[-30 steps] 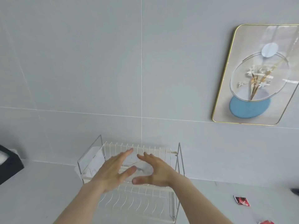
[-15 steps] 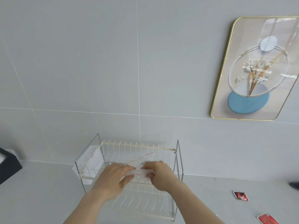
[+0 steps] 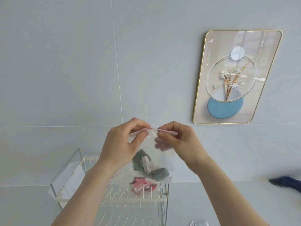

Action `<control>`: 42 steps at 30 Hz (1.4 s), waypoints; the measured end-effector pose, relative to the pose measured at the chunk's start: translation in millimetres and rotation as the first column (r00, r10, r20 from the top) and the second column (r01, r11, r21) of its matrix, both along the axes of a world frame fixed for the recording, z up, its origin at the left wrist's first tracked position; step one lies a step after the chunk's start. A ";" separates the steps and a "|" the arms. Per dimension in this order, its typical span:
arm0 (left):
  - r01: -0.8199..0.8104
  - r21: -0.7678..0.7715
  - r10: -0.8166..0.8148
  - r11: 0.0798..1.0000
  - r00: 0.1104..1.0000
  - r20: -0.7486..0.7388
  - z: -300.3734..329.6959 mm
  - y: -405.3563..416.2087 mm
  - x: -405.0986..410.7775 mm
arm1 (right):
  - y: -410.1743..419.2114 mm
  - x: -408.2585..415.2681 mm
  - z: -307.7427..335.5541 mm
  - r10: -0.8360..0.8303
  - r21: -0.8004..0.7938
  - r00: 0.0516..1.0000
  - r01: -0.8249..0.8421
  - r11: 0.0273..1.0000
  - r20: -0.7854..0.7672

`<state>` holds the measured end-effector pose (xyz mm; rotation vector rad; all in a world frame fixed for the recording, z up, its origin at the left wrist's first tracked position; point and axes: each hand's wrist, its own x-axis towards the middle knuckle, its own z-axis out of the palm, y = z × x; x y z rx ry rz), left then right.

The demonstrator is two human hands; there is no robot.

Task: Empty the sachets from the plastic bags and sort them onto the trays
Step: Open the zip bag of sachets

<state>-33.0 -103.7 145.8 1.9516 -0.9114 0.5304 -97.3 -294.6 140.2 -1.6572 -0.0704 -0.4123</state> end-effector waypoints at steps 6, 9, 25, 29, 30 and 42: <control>0.142 -0.046 -0.148 0.989 0.967 -0.208 -27.8 -31.9 -26.2 | -23.8 -43.0 -32.3 -0.110 0.119 0.993 0.115 0.986 -0.051; 0.207 -0.016 -0.196 0.978 0.891 -0.410 -62.0 -43.3 -38.5 | -35.1 -62.5 -72.2 -0.113 0.131 0.983 0.132 0.983 -0.142; 0.423 0.310 -0.045 0.851 0.648 -0.761 -209.4 -54.8 -103.2 | -42.0 -141.3 -228.8 -0.081 0.049 0.800 0.136 0.989 -0.594; 0.433 0.376 -0.007 0.819 0.663 -0.749 -222.3 -56.5 -108.6 | -35.4 -144.9 -243.1 -0.113 0.016 0.776 0.157 0.988 -0.621; 0.429 0.387 0.007 0.816 0.662 -0.749 -224.7 -56.5 -109.1 | -32.7 -145.1 -245.8 -0.137 0.004 0.776 0.177 0.984 -0.616; 0.211 0.292 0.126 0.933 0.569 -0.813 -249.3 -55.1 -128.7 | 19.2 -154.9 -261.6 -0.178 0.296 0.684 0.515 0.804 -0.707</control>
